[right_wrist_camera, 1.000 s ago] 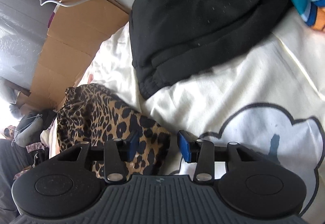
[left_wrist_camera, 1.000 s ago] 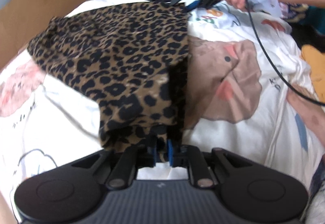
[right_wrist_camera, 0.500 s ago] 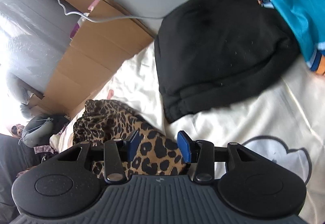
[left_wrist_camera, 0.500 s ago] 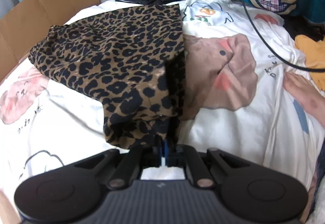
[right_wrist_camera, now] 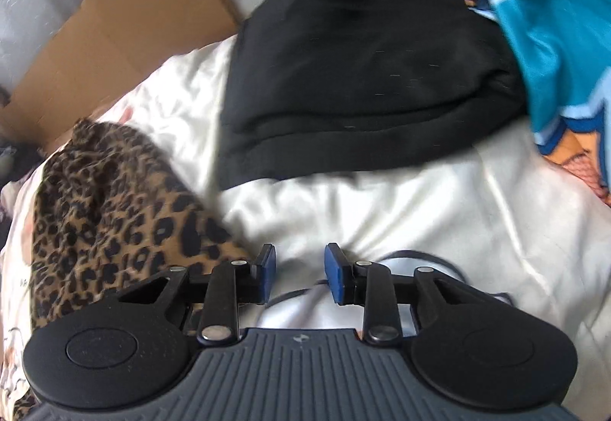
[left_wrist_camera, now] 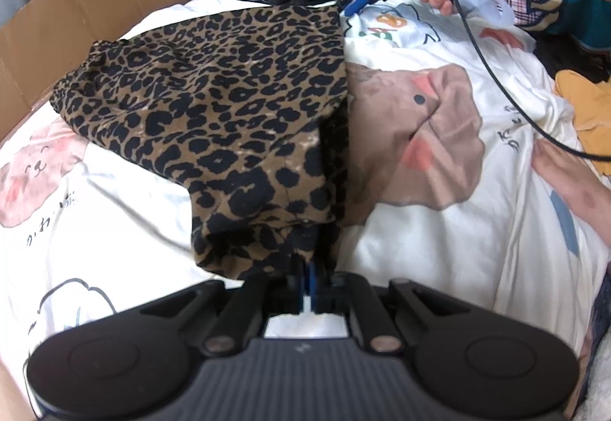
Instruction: Fold clothes
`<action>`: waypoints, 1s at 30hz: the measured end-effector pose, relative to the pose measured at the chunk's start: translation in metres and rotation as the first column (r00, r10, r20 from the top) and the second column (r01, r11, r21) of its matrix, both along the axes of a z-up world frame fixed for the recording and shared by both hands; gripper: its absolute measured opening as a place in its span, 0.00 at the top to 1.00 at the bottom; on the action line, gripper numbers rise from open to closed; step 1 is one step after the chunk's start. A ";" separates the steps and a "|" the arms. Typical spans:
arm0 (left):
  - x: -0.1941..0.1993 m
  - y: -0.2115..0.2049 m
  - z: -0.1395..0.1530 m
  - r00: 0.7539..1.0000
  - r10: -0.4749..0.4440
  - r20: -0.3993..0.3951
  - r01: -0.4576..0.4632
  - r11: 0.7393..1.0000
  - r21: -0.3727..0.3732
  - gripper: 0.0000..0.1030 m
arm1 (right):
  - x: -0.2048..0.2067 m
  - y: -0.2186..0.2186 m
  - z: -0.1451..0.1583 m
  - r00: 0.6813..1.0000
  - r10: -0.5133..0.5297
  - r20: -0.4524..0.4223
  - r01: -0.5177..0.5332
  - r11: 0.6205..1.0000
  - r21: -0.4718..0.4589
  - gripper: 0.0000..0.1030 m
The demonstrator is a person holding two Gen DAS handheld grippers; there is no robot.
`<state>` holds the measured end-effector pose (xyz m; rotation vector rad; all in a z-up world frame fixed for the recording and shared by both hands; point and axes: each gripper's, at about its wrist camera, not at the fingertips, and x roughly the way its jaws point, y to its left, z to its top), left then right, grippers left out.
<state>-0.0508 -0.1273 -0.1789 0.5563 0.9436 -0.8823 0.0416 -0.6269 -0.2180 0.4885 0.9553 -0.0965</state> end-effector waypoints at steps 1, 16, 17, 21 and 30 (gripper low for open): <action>0.001 0.000 0.000 1.000 0.004 -0.005 -0.004 1.000 -0.002 0.97 | 0.002 0.004 0.003 1.000 0.014 0.010 -0.014 1.000 0.008 0.68; 0.000 0.002 0.000 1.000 0.008 0.002 -0.008 1.000 -0.006 0.97 | 0.021 0.018 -0.005 0.998 -0.004 -0.066 0.015 0.985 0.171 0.68; 0.000 0.001 0.000 1.000 0.004 0.008 -0.004 1.000 -0.005 0.97 | 0.020 0.015 -0.008 0.997 -0.022 -0.077 0.036 0.981 0.192 0.68; -0.002 -0.001 0.000 1.000 -0.006 0.026 0.006 1.000 0.001 0.96 | 0.010 0.004 -0.014 0.988 -0.113 -0.108 0.138 0.954 0.266 0.69; -0.003 -0.011 -0.001 0.997 -0.038 0.064 0.038 0.999 0.008 0.93 | 0.014 0.008 -0.021 0.989 -0.097 -0.115 0.128 0.943 0.307 0.81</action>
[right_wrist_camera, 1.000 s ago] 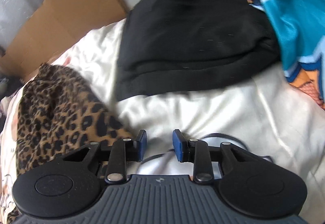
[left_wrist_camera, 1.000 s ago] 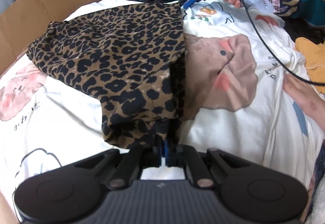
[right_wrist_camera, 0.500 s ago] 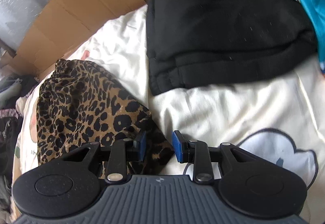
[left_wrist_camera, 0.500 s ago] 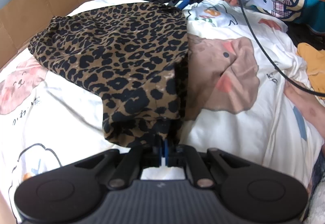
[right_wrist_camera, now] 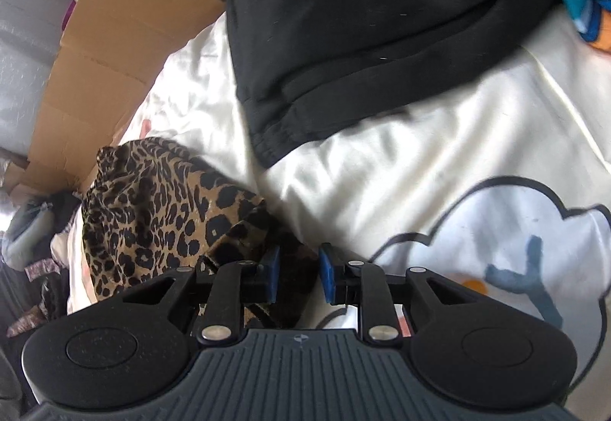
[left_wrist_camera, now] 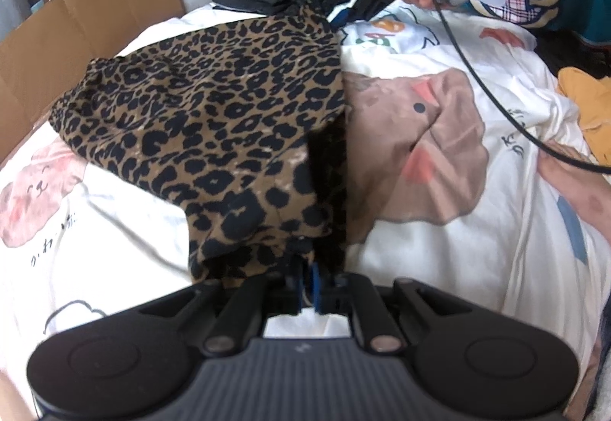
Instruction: Fold clothes
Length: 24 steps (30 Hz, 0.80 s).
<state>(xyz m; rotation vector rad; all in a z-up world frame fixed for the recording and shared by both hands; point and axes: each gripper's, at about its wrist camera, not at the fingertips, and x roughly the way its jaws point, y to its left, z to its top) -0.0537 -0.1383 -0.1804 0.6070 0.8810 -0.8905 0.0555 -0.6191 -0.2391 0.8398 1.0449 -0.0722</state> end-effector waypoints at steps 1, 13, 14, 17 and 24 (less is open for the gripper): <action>0.000 0.000 -0.001 1.000 -0.004 -0.002 0.004 1.000 0.000 0.93 | 0.002 0.001 0.000 1.000 0.006 0.002 -0.006 1.000 -0.004 0.87; -0.013 0.018 0.016 0.997 -0.038 0.065 0.042 0.998 -0.050 0.98 | -0.001 0.001 0.024 0.998 -0.011 0.059 0.016 0.996 -0.084 0.99; -0.014 0.018 0.014 0.997 -0.043 0.065 0.046 0.998 -0.049 0.98 | 0.000 0.002 0.024 0.998 -0.011 0.054 0.015 0.996 -0.090 0.99; -0.017 0.017 0.007 0.996 -0.059 0.060 0.061 0.997 -0.045 0.98 | 0.001 0.003 0.016 1.000 -0.010 0.023 0.013 0.995 -0.097 0.99; -0.015 0.016 0.009 0.997 -0.070 0.026 0.071 0.995 -0.073 0.98 | 0.002 0.002 0.013 1.000 -0.007 0.018 0.009 0.994 -0.108 0.99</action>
